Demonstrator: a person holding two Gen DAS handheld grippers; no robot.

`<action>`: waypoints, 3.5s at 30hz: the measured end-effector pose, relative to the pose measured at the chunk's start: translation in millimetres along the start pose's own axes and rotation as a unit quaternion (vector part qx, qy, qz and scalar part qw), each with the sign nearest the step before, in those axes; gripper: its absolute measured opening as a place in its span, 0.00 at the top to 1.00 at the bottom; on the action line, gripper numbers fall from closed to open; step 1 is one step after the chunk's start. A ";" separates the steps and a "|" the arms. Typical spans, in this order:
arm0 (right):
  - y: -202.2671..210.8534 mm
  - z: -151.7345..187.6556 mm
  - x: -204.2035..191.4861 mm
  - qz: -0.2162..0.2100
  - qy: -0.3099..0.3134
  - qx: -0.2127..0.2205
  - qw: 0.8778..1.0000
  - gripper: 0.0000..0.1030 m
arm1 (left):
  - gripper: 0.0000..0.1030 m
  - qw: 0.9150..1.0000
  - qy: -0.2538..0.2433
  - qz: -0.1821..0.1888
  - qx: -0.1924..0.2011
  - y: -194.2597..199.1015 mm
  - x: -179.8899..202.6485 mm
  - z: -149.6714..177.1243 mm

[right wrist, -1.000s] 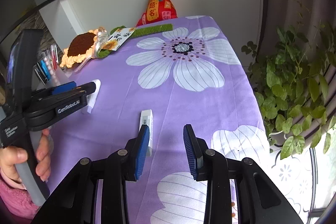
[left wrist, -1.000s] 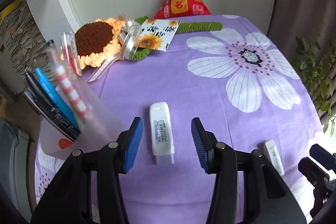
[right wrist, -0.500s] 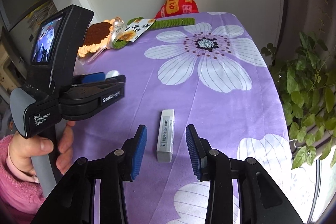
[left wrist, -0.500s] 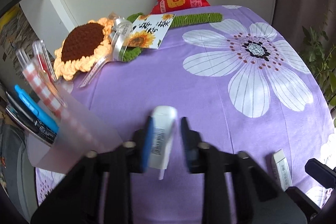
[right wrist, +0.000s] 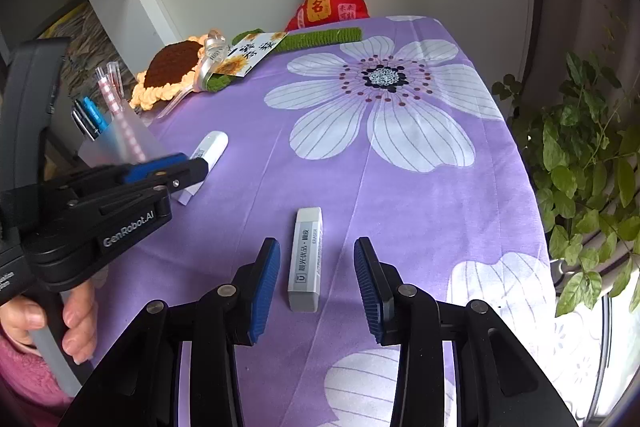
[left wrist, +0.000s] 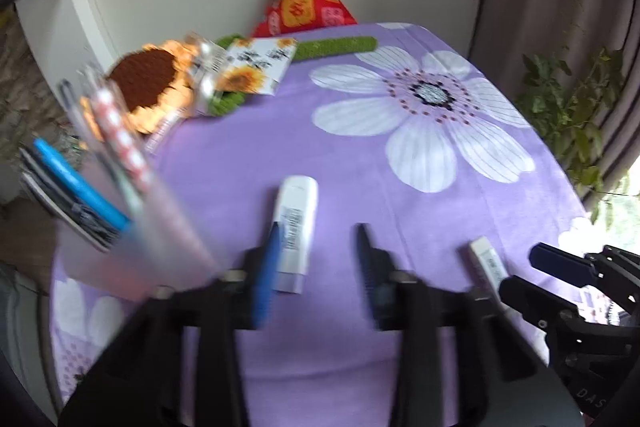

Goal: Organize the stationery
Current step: 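Grasp white correction tape with left tool while right tool closes around white eraser, then close right tool on white eraser and lift it while left tool lifts the tape, then carry correction tape and eraser with both tools over the frosted cup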

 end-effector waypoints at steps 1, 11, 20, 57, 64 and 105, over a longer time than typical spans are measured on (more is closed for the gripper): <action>-0.7 0.0 -1.0 0.000 0.000 0.000 1.000 0.62 | 0.38 1.000 0.000 -0.012 0.011 1.6 -2.9 -0.7; -3.6 2.9 -6.3 -0.008 0.006 -0.002 1.000 0.62 | 0.39 0.999 -0.029 -0.038 0.003 -18.4 4.8 -3.3; -5.7 1.6 -0.2 -0.014 0.000 -0.002 1.000 0.62 | 0.39 0.996 -0.053 -0.070 -0.020 -44.1 7.1 -7.7; -27.5 -2.5 -10.8 0.039 0.010 -0.051 0.998 0.62 | 0.74 0.996 -0.045 0.055 -0.055 15.0 -16.3 71.6; -40.4 -11.8 -15.9 0.088 0.021 -0.078 0.993 0.62 | 0.71 0.996 -0.055 0.045 -0.057 5.5 -5.9 60.0; 10.1 -10.8 -72.2 0.047 0.034 -0.027 0.998 0.83 | 0.77 0.993 0.051 0.102 0.015 63.9 -75.9 45.3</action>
Point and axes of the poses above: each gripper's, at about its wrist camera, not at the fingertips, and y roughly against the way its jaws point, x to its right, z to its underside, the point moved 5 cm from there along -y, roughly the way its jaws point, and after that the axes turned 12 degrees about -z, right-handed, at the moved point
